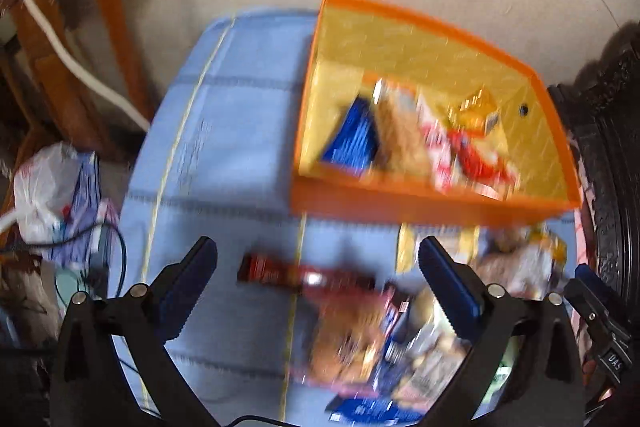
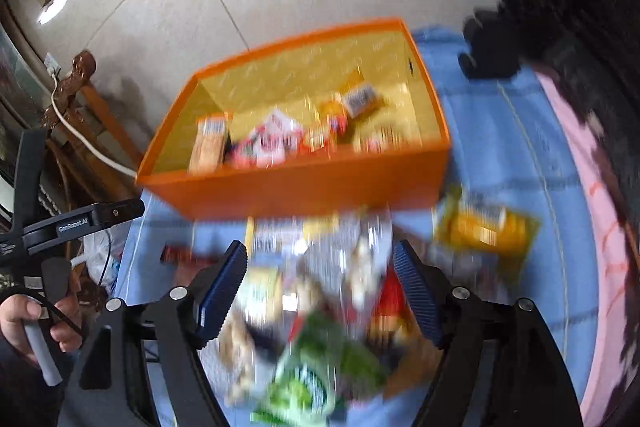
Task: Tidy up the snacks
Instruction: 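Grasp the pink-edged biscuit bag with the left tool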
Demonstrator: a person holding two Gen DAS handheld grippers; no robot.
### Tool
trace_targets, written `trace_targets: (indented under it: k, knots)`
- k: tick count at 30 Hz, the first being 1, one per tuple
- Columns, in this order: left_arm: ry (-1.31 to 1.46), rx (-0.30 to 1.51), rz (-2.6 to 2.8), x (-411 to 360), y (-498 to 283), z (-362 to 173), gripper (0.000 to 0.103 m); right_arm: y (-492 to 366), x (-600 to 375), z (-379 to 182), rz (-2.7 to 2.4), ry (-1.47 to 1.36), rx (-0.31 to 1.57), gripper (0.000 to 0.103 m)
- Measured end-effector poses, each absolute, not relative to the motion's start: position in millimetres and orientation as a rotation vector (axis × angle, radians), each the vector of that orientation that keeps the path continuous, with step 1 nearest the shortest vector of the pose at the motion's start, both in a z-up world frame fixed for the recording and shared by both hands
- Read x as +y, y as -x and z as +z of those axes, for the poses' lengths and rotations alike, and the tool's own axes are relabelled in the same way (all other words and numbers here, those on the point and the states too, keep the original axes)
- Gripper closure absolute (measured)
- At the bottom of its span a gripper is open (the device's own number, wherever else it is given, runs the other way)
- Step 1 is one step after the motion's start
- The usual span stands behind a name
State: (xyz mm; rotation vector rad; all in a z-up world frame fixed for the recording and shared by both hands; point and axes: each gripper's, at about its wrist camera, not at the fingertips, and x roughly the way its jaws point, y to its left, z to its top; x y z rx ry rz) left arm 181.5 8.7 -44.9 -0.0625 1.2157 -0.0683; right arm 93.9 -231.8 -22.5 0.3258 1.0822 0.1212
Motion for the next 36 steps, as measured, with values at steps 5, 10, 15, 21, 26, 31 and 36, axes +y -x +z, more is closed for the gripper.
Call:
trace_targets:
  k: [5,10,15,21,26,31,36]
  knots:
    - [0.027,1.301,-0.046,12.5,-141.1,-77.3,0.004,-53.7,-229.0,-34.5,0.125,-0.344,1.15,0.02]
    - [0.019,1.377,-0.038,9.2,-119.0,-101.4,0.004,-25.6,-228.2,-35.1,0.139,-0.391,1.158,0.017]
    - [-0.003,1.392,-0.048,-0.8,-112.1,-106.4,0.004,-6.6,-227.1,-33.5,0.162,-0.405,1.152,0.017]
    - [-0.03,1.414,-0.038,-13.4,-113.5,-119.6,0.004,12.2,-232.1,-43.0,0.157,-0.437,1.182,0.017]
    - [-0.019,1.433,-0.04,-24.0,-124.8,-129.1,0.004,26.7,-236.2,-44.9,0.147,-0.431,1.205,0.017]
    - [0.1,1.44,-0.07,-13.3,-124.2,-134.4,0.042,32.8,-237.9,-40.8,0.141,-0.422,1.205,0.017]
    - [0.037,1.436,-0.141,-19.3,-116.2,-123.6,0.061,30.0,-227.7,-37.4,0.171,-0.411,1.204,0.017]
